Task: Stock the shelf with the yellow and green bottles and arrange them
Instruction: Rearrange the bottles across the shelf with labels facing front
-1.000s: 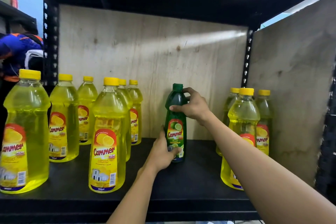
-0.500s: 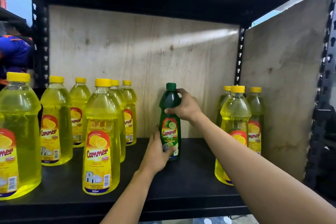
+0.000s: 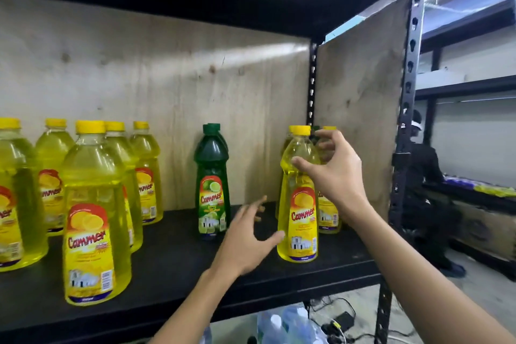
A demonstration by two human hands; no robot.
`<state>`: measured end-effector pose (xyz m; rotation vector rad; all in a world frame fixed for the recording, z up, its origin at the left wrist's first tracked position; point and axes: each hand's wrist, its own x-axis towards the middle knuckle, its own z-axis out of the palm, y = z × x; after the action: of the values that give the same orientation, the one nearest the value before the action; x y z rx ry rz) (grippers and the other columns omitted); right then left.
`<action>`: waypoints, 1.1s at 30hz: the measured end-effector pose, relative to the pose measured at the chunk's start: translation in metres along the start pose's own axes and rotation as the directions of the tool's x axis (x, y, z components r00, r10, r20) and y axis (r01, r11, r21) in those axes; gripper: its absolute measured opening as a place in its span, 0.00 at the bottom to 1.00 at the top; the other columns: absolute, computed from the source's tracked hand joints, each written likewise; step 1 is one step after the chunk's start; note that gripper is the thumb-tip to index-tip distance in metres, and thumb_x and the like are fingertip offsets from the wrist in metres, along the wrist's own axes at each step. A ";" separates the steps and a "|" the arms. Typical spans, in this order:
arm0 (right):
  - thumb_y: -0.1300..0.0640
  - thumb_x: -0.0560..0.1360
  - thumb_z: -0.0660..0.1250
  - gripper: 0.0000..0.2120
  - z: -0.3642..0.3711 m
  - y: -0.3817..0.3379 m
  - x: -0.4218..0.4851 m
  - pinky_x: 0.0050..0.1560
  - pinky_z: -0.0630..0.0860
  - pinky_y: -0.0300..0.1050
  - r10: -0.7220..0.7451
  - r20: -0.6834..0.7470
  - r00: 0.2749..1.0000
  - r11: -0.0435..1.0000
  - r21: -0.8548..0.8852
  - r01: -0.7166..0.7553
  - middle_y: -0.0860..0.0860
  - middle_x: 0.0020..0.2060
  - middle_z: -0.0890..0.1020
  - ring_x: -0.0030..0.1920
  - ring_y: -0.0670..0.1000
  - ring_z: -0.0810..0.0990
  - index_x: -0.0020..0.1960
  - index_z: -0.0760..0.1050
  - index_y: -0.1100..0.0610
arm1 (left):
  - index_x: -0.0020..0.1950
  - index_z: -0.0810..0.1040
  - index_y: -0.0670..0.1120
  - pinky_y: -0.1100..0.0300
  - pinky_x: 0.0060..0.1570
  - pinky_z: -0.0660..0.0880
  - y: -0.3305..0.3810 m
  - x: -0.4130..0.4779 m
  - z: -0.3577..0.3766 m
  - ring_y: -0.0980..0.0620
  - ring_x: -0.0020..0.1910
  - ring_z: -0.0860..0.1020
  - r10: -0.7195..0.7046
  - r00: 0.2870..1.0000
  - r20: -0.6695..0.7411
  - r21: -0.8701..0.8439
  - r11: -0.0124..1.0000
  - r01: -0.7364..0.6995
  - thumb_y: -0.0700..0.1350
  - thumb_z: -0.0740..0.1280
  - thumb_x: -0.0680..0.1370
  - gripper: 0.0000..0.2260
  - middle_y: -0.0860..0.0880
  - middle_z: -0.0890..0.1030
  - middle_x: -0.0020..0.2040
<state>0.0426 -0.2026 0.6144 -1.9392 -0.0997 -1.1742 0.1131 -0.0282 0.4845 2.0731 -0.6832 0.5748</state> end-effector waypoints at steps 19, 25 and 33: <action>0.50 0.65 0.82 0.40 0.001 0.040 0.010 0.59 0.80 0.49 0.056 0.180 0.982 0.998 -0.009 -0.055 0.51 0.61 0.81 0.58 0.48 0.82 0.74 0.69 0.50 | 0.65 0.69 0.57 0.58 0.55 0.75 0.038 0.005 0.050 0.55 0.57 0.79 -0.208 0.977 0.056 -0.070 0.975 0.211 0.64 0.77 0.62 0.35 0.56 0.81 0.59; 0.50 0.67 0.80 0.40 -0.001 0.045 0.012 0.52 0.82 0.46 0.041 0.228 0.973 0.999 -0.010 -0.040 0.47 0.60 0.80 0.52 0.45 0.83 0.75 0.67 0.48 | 0.67 0.68 0.56 0.59 0.56 0.74 0.042 0.005 0.048 0.54 0.58 0.79 -0.235 0.966 0.109 -0.032 0.970 0.240 0.65 0.77 0.63 0.37 0.56 0.80 0.60; 0.66 0.73 0.72 0.20 -0.015 0.084 0.022 0.51 0.84 0.52 0.252 0.268 0.930 0.884 0.328 -0.334 0.47 0.49 0.86 0.53 0.53 0.85 0.59 0.80 0.46 | 0.57 0.76 0.56 0.53 0.58 0.79 0.016 0.034 0.008 0.55 0.56 0.81 -0.306 0.836 0.456 -0.221 0.871 0.439 0.30 0.64 0.74 0.22 0.55 0.82 0.56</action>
<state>0.0826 -0.2743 0.5827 -1.6682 -0.1264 -0.6805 0.1289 -0.0513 0.5104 1.9548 -0.5274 -0.1998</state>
